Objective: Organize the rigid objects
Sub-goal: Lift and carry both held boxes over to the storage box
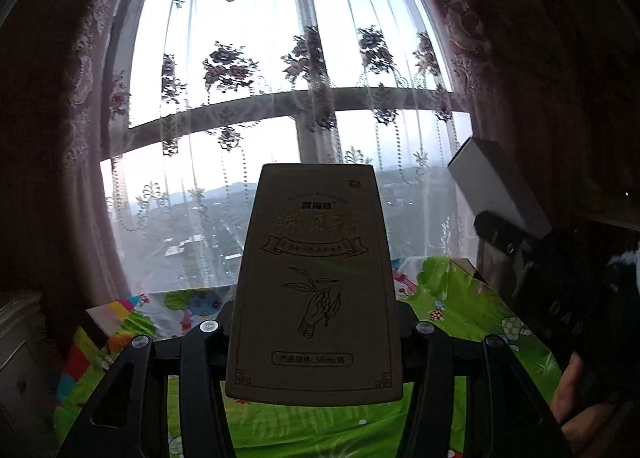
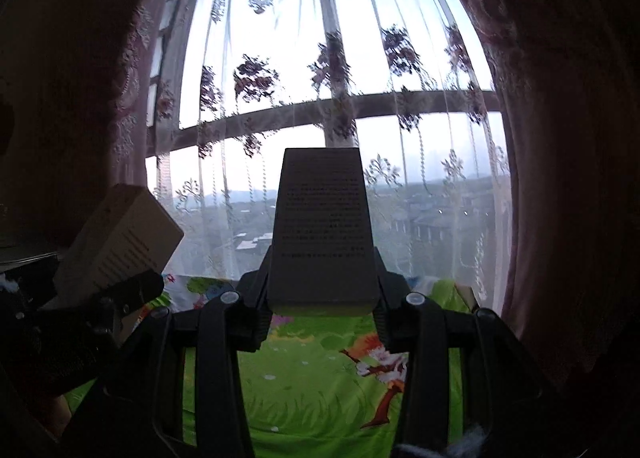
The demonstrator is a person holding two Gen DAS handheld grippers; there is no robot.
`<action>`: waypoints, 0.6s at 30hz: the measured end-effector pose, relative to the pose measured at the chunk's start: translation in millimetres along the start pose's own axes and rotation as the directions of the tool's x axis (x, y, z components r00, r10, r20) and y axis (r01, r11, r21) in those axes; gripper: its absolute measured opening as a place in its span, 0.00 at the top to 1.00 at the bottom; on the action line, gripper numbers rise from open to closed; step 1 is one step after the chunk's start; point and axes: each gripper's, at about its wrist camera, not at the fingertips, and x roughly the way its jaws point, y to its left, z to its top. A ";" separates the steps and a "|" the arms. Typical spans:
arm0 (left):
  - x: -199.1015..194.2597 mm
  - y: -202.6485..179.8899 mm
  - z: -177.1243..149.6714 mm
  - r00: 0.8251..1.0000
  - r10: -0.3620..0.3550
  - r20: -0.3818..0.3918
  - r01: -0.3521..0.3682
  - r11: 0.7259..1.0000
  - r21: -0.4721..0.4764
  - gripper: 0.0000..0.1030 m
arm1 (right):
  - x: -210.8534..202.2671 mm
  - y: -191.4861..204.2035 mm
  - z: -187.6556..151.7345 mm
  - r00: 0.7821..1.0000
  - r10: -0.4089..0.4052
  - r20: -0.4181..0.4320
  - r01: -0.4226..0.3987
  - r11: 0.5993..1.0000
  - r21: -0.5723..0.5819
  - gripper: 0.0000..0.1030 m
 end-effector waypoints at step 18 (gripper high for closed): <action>-72.6 82.4 -15.6 0.972 0.233 -0.013 -0.233 0.970 -0.071 0.49 | -29.5 83.2 10.4 0.959 0.282 0.019 -0.278 0.952 -0.129 0.56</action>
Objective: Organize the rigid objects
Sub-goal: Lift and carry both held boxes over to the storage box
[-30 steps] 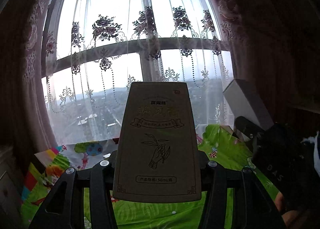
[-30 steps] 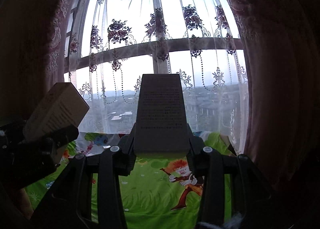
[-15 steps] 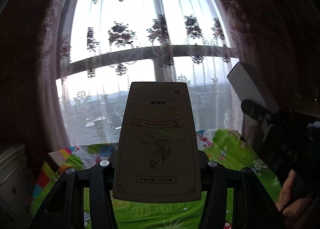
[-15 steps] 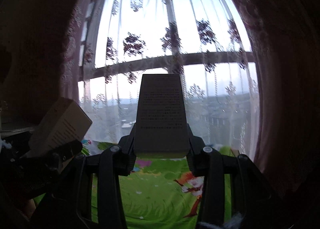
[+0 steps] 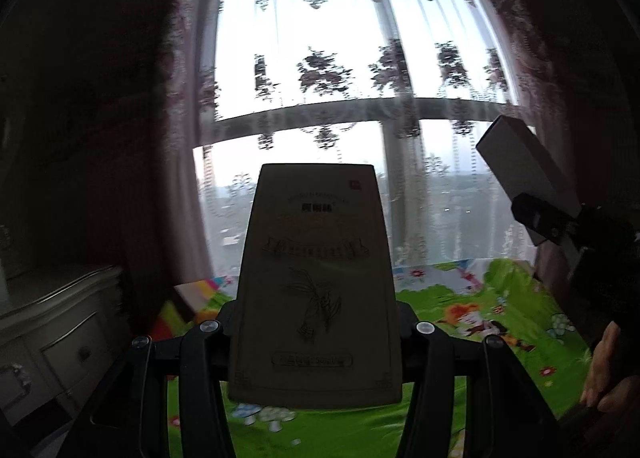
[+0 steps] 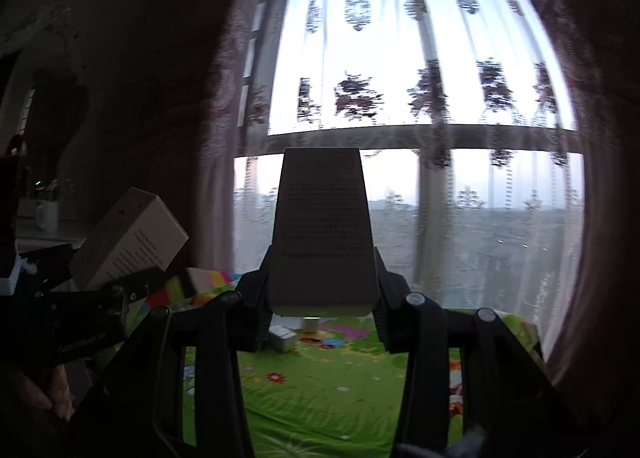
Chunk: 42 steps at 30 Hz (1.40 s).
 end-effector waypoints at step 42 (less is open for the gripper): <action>-84.0 249.7 -165.4 0.690 0.371 -0.622 -0.606 0.765 -0.216 0.49 | 78.4 302.7 -65.0 0.464 0.680 -0.567 -0.814 0.580 0.028 0.56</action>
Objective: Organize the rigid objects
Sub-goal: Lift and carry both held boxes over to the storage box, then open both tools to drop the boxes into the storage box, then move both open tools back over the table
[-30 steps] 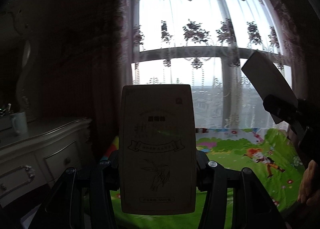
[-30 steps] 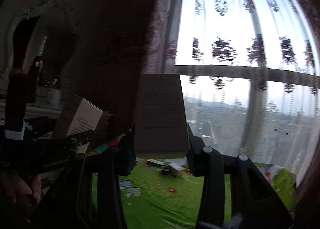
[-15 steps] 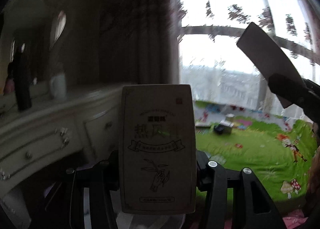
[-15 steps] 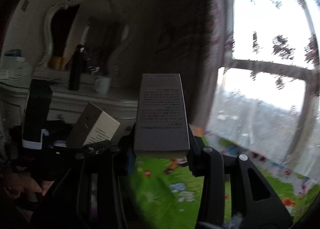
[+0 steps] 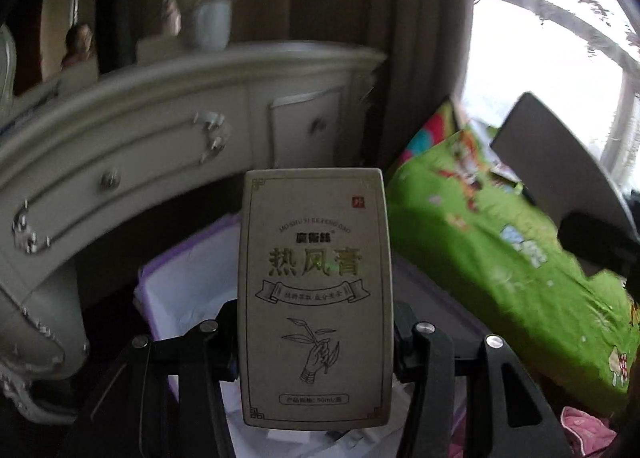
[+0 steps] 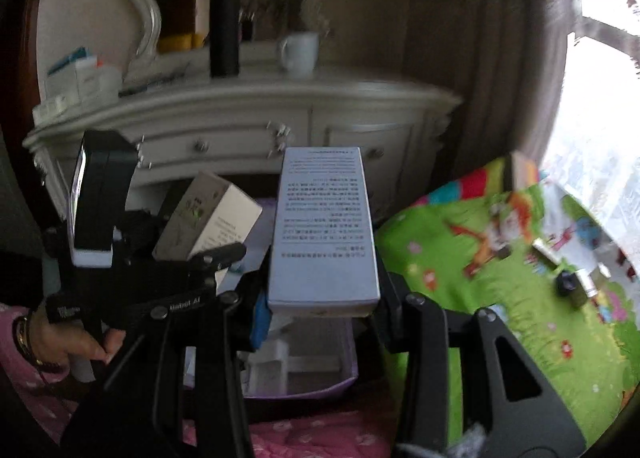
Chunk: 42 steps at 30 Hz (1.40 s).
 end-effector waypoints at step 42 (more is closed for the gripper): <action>114.9 -160.6 25.4 0.918 -0.198 -0.344 0.261 0.954 0.149 0.10 | -3.1 -273.7 -137.0 0.901 -0.293 -0.320 0.417 0.790 0.450 0.14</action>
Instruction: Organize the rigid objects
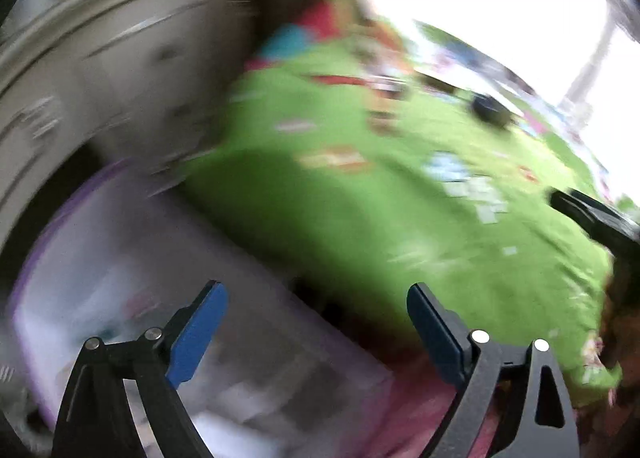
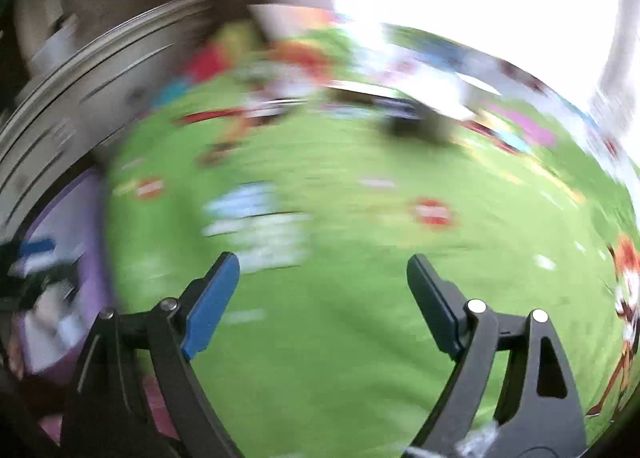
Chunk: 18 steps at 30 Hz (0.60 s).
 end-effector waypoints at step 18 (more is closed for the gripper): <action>117.9 -161.6 89.4 0.997 -0.015 0.075 -0.001 0.980 0.201 0.00 | 172.3 -100.1 146.3 0.993 -0.052 -0.109 0.043 0.996 -0.082 0.06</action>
